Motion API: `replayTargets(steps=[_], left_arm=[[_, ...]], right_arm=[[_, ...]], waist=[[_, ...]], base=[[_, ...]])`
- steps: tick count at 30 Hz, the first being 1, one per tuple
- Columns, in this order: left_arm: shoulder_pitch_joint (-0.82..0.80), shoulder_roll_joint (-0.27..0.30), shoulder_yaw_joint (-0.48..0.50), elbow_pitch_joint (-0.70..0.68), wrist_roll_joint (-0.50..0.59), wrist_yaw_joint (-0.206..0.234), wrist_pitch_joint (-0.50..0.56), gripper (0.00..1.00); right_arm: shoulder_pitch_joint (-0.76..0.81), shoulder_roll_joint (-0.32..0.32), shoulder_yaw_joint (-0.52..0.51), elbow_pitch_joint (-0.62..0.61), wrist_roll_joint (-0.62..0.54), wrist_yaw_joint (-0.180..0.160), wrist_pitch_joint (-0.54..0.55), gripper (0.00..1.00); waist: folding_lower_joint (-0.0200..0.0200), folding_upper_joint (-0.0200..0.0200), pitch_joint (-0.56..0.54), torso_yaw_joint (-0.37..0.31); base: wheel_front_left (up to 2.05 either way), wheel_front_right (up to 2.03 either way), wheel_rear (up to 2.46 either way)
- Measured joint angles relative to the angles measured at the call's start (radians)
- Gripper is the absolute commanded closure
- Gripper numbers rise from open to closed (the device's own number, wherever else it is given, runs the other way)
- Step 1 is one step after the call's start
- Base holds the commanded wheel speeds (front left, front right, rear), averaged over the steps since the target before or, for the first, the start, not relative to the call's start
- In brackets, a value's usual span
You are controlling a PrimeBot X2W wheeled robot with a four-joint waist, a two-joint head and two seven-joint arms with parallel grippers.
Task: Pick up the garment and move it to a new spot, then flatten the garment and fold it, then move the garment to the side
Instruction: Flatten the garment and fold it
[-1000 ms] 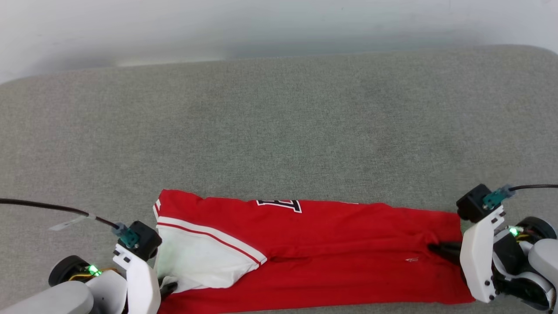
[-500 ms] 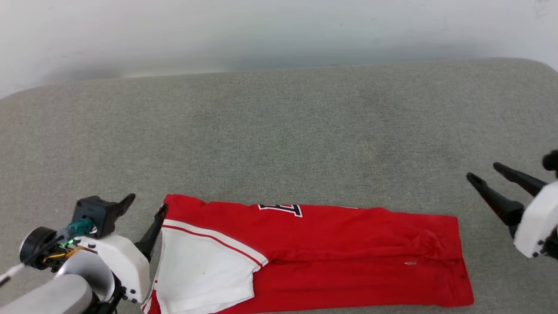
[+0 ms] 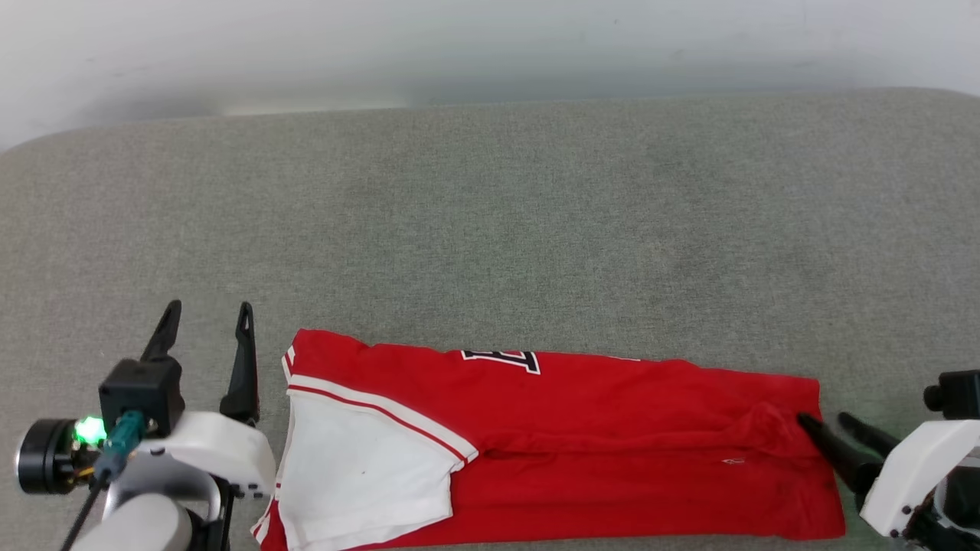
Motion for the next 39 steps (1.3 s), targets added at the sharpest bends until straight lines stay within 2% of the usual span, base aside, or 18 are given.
replayTargets(steps=[4, 9, 17, 18, 19, 20, 24, 30, 39], left_arm=[[0.100, -0.082, 0.118, -0.007, 0.121, 0.002, -0.001, 0.00], [0.201, -0.195, 0.253, -0.016, 0.276, -0.021, -0.001, 0.00], [0.328, -0.365, 0.417, -0.061, 0.490, -0.065, -0.001, 0.00], [0.344, -0.388, 0.435, -0.067, 0.507, -0.073, -0.001, 0.00], [0.357, -0.408, 0.449, -0.071, 0.525, -0.082, -0.001, 0.00], [0.367, -0.425, 0.461, -0.073, 0.541, -0.092, -0.001, 0.00], [0.399, -0.487, 0.501, -0.076, 0.602, -0.131, -0.001, 0.00], [0.435, -0.553, 0.550, -0.071, 0.673, -0.171, -0.001, 0.00], [0.477, -0.597, 0.583, -0.074, 0.736, -0.214, -0.001, 0.00]], right_arm=[[0.027, 0.041, -0.013, -0.022, 0.064, 0.000, 0.060, 0.00], [0.052, 0.071, -0.012, -0.048, 0.120, 0.000, 0.122, 0.00], [0.056, 0.105, 0.001, -0.029, 0.102, 0.000, 0.146, 0.00], [0.053, 0.107, 0.004, -0.027, 0.094, 0.000, 0.147, 0.17], [0.050, 0.111, 0.005, -0.025, 0.085, 0.000, 0.145, 0.75], [0.050, 0.115, 0.005, -0.020, 0.079, 0.000, 0.137, 1.00], [0.039, 0.129, 0.012, -0.002, 0.056, 0.000, 0.129, 1.00], [0.026, 0.098, 0.002, -0.015, 0.031, 0.001, 0.145, 1.00], [0.016, -0.055, -0.105, -0.014, -0.004, 0.001, 0.195, 1.00]], waist=[[0.0000, 0.0000, 0.014, 0.006], [0.0000, 0.0000, 0.020, 0.019], [-0.0001, 0.0000, 0.014, 0.030], [-0.0001, 0.0000, 0.013, 0.031], [-0.0001, 0.0000, 0.012, 0.031], [-0.0001, 0.0000, 0.011, 0.032], [0.0000, 0.0000, 0.004, 0.033], [0.0000, 0.0000, -0.019, 0.035], [0.0000, 0.0000, -0.051, 0.029]], base=[[0.00, 0.00, 0.00], [0.00, 0.00, 0.00], [0.00, 0.00, 0.00], [0.00, 0.00, 0.00], [0.00, 0.00, 0.00], [0.00, 0.00, 0.00], [0.00, 0.00, 0.00], [0.00, 0.00, 0.00], [0.00, 0.00, 0.00]])
